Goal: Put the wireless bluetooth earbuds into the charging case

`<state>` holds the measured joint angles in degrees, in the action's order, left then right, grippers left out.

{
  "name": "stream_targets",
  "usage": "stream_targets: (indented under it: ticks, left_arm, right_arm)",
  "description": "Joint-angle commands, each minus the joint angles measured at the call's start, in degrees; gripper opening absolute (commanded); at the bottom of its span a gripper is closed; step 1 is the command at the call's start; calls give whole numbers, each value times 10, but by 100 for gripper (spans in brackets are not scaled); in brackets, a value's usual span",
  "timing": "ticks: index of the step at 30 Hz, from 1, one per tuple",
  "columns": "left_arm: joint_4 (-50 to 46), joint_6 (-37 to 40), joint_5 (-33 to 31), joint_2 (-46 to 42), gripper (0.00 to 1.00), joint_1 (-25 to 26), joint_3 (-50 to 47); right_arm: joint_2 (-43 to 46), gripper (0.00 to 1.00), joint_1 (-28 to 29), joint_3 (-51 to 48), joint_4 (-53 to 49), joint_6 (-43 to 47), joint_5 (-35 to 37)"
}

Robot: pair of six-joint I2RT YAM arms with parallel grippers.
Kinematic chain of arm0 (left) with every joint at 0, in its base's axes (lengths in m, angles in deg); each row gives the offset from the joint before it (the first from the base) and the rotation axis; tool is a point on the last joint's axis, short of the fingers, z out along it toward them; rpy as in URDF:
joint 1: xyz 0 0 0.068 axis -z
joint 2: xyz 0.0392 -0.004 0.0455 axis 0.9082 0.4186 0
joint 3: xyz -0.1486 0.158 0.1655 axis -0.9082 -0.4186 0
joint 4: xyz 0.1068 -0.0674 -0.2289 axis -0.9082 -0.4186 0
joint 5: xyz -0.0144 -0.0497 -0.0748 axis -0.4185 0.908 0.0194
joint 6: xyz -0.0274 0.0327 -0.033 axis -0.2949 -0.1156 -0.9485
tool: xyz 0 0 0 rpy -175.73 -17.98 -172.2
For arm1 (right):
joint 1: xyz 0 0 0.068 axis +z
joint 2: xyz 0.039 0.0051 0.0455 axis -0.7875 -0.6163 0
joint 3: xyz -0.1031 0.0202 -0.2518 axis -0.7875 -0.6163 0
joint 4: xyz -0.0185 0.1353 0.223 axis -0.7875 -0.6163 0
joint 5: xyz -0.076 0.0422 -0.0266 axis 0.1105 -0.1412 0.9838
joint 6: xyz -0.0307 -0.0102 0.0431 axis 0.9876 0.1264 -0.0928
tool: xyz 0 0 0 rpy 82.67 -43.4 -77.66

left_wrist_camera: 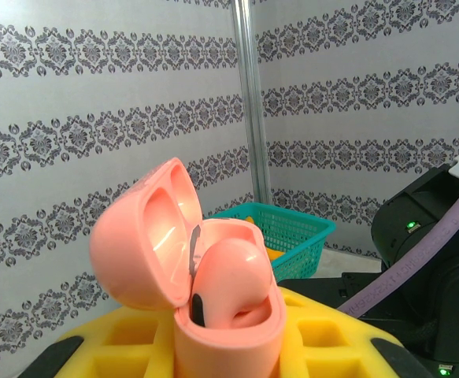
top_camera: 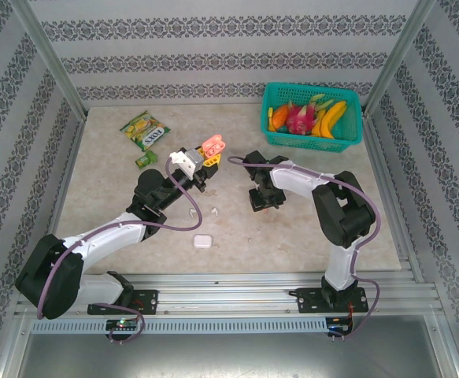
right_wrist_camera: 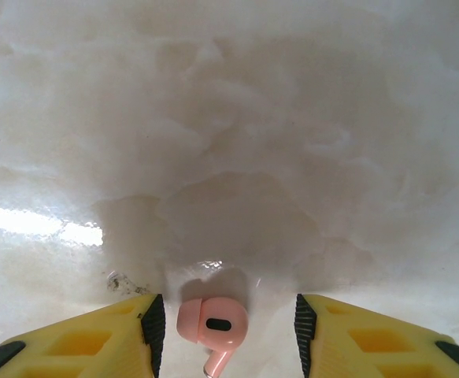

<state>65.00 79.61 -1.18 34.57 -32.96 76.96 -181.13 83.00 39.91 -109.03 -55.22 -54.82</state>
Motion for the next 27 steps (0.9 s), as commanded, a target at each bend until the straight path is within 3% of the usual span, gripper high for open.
stream_targets:
  ticks: [1, 27]
  left_arm:
    - [10, 11, -8, -4, 0, 5, -2]
    - [12, 8, -9, -3, 0, 5, -4]
  right_arm:
    - [-16, 49, 10, 14, -7, -6, 6]
    - [-11, 36, 8, -12, 8, -16, 7]
